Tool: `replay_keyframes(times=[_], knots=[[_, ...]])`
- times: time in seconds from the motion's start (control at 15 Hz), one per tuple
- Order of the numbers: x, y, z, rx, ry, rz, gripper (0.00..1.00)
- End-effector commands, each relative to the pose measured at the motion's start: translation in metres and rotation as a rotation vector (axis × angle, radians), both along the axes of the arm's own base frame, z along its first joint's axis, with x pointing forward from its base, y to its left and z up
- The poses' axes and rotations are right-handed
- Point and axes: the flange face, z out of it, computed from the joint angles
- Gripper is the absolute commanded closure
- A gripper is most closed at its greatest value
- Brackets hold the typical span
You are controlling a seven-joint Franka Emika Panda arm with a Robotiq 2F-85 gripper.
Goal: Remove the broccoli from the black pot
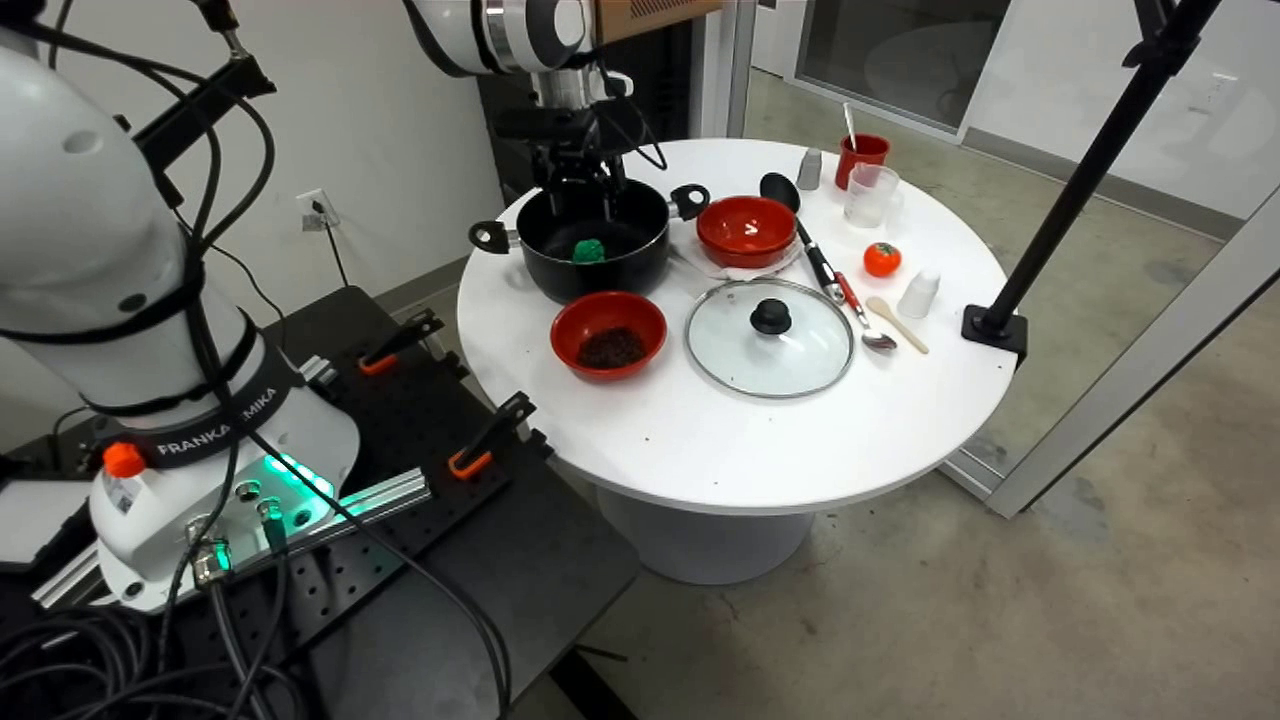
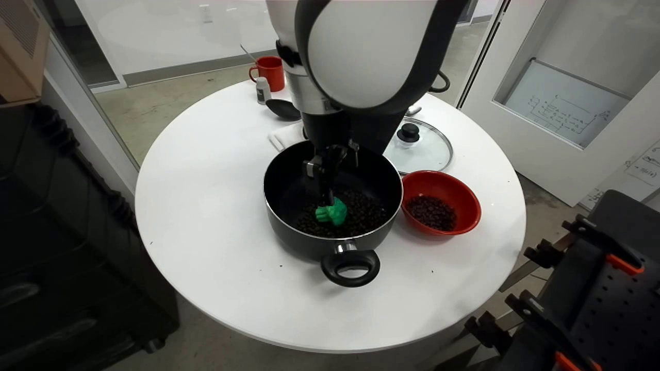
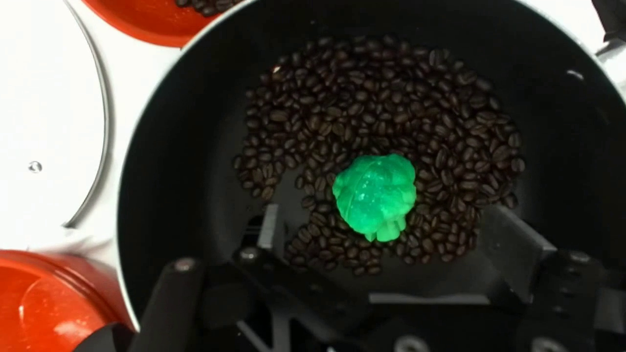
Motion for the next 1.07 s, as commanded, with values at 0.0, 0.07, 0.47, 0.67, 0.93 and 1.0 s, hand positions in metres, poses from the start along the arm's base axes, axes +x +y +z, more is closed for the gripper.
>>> replay_keyframes(times=[0.0, 0.07, 0.47, 0.67, 0.93, 1.0], knots=[[0.004, -0.002, -0.015, -0.024, 0.046, 0.023, 0.00], [0.002, -0.003, -0.018, -0.029, 0.053, 0.026, 0.00], [0.003, -0.001, -0.037, -0.036, 0.067, 0.052, 0.00], [0.010, 0.002, -0.039, -0.024, 0.055, 0.073, 0.00], [0.021, 0.005, -0.046, -0.025, 0.049, 0.090, 0.00], [0.023, 0.006, -0.051, -0.033, 0.052, 0.091, 0.00]])
